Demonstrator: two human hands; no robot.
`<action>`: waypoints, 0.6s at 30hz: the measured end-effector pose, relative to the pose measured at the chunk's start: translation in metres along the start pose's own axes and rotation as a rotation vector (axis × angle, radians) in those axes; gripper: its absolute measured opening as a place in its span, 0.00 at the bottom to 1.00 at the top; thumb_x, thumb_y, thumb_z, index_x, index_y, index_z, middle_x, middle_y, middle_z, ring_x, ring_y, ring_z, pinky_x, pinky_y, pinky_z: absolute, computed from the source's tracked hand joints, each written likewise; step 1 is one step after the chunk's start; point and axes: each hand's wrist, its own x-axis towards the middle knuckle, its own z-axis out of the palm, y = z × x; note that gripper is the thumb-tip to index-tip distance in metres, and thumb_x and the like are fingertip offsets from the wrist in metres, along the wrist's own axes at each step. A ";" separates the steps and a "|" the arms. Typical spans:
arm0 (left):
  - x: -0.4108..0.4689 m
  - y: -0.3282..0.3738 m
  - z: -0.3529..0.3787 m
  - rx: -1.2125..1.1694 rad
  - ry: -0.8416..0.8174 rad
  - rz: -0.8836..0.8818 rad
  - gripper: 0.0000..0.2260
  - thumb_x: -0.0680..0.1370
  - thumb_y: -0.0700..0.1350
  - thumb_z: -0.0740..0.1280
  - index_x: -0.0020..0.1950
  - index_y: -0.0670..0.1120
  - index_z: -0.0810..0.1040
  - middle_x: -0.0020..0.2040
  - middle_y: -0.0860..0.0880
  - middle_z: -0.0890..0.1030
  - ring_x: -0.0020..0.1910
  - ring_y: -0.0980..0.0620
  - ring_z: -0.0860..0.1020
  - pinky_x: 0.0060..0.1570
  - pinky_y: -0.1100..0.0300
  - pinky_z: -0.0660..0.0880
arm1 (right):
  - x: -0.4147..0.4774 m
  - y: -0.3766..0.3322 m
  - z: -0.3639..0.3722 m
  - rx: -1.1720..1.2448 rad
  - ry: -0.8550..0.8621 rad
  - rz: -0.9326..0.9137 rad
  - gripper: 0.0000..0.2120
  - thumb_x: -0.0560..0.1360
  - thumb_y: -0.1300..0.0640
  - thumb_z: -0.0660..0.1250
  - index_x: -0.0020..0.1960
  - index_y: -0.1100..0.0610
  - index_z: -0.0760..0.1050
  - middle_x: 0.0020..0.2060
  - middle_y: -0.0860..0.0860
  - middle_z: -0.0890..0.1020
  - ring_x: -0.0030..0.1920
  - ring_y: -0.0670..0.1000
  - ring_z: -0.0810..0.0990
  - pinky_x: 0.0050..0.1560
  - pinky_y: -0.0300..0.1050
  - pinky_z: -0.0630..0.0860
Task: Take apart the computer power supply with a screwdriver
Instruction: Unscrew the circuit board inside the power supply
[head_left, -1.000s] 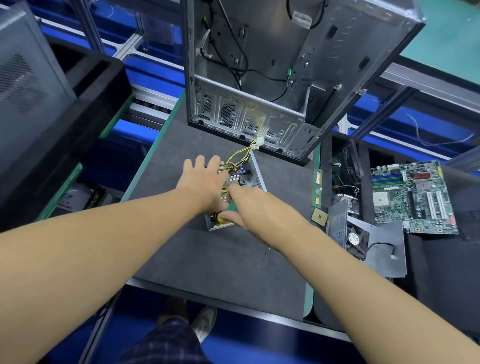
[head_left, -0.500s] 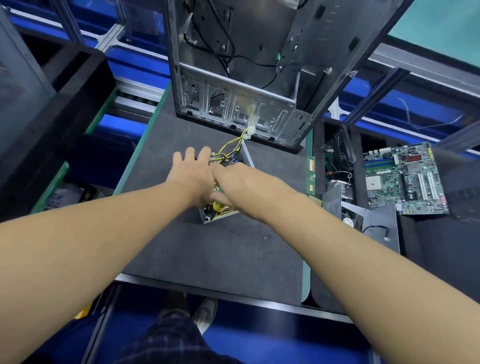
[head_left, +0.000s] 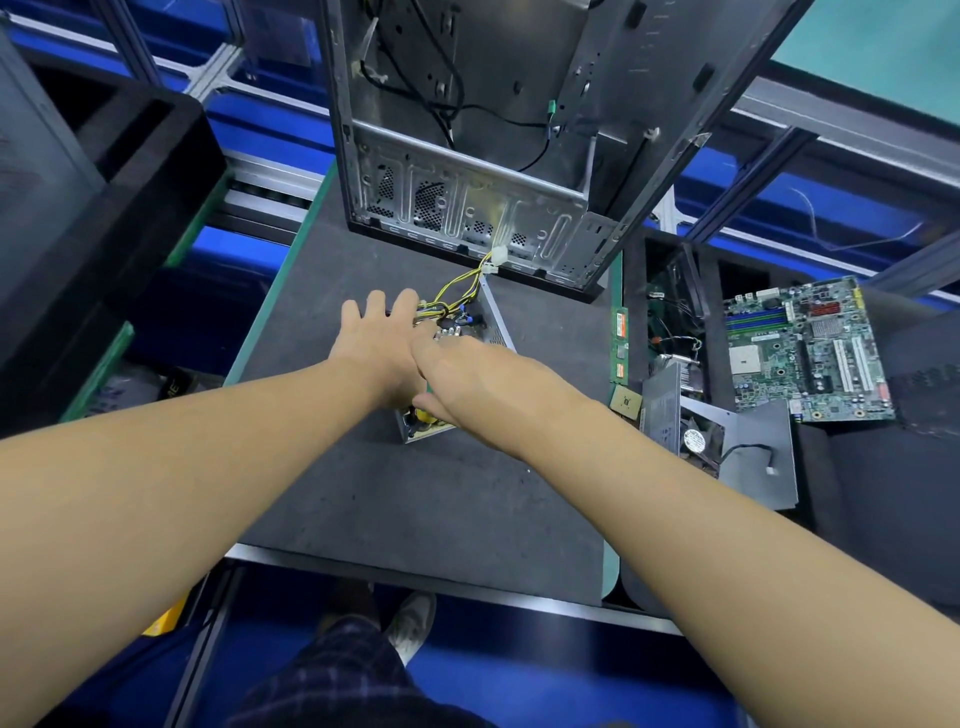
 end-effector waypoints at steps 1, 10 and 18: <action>0.000 0.000 0.000 0.003 0.006 -0.002 0.27 0.71 0.56 0.66 0.69 0.53 0.65 0.67 0.46 0.60 0.61 0.40 0.63 0.57 0.46 0.63 | 0.001 0.000 0.000 -0.010 -0.006 -0.003 0.13 0.81 0.54 0.60 0.61 0.62 0.70 0.53 0.59 0.77 0.49 0.60 0.79 0.48 0.56 0.78; -0.001 0.000 0.000 0.011 0.006 -0.003 0.28 0.71 0.57 0.66 0.69 0.52 0.65 0.68 0.46 0.59 0.61 0.41 0.63 0.57 0.47 0.63 | 0.004 0.000 -0.003 0.003 -0.035 -0.043 0.12 0.82 0.56 0.60 0.60 0.64 0.70 0.51 0.59 0.74 0.46 0.56 0.73 0.37 0.48 0.70; -0.002 -0.002 -0.001 0.035 0.008 0.007 0.28 0.71 0.56 0.67 0.70 0.53 0.65 0.68 0.46 0.59 0.61 0.41 0.63 0.57 0.47 0.63 | 0.001 -0.007 -0.006 -0.358 0.019 -0.088 0.18 0.83 0.51 0.55 0.63 0.66 0.68 0.55 0.60 0.76 0.43 0.53 0.71 0.39 0.46 0.72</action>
